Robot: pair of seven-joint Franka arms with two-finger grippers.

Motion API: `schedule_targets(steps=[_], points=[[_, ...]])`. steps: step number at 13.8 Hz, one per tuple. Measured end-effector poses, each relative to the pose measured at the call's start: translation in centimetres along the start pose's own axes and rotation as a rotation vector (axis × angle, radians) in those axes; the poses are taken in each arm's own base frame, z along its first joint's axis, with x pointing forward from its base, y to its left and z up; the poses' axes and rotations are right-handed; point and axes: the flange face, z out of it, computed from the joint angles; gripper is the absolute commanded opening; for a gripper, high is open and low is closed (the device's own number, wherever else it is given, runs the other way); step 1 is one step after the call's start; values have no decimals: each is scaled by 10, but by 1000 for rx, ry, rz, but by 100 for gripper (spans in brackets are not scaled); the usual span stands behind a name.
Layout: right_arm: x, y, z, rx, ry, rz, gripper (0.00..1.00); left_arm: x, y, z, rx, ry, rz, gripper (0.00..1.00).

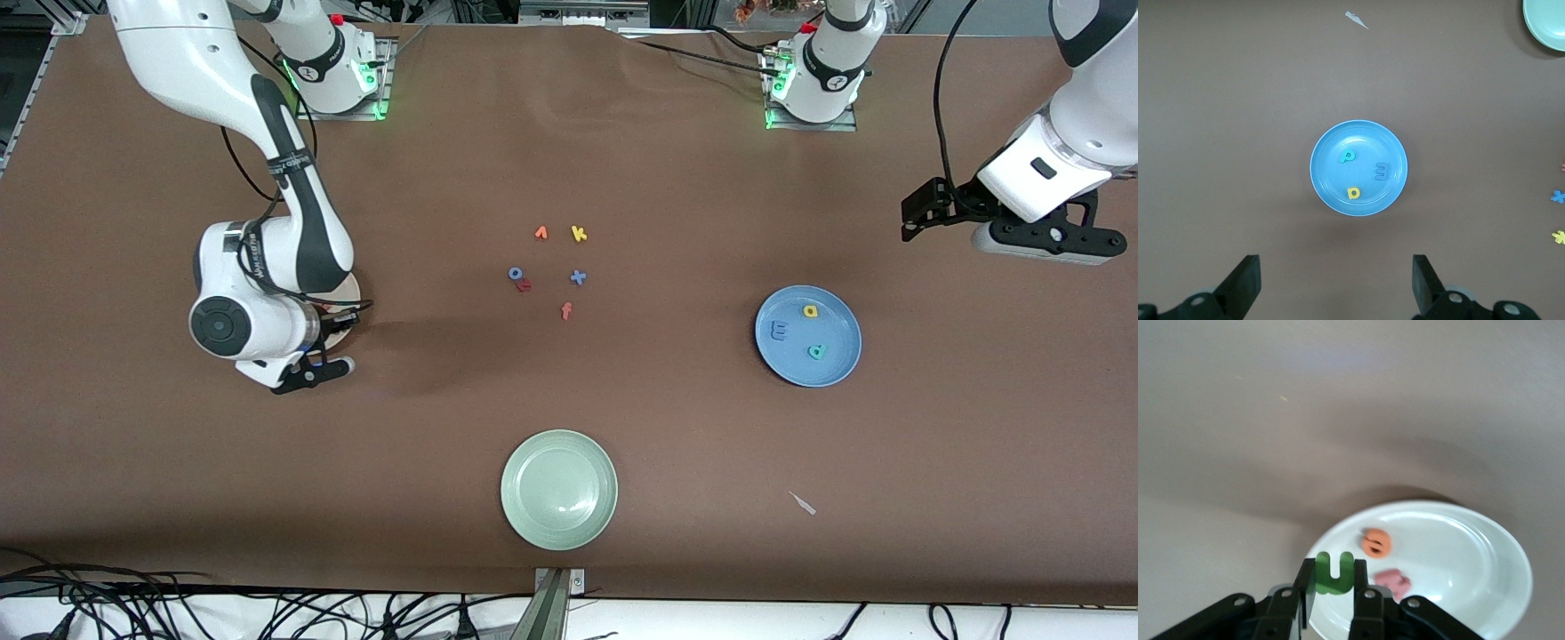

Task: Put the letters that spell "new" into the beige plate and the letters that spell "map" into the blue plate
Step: 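Carry the green U to the white plate and open the right gripper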

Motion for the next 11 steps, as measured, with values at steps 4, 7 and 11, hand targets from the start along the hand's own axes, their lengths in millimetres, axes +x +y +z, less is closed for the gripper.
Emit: schedule_targets(steps=[4, 7, 11], points=[[-17, 55, 17, 51, -67, 96, 100, 0, -2, 0, 0, 0, -4, 100], [-19, 56, 16, 106, -72, 122, 100, 0, -2, 0, 0, 0, -4, 100], [-12, 44, -26, 120, -60, 96, 100, 0, -4, -1, 0, 1, -7, 100]])
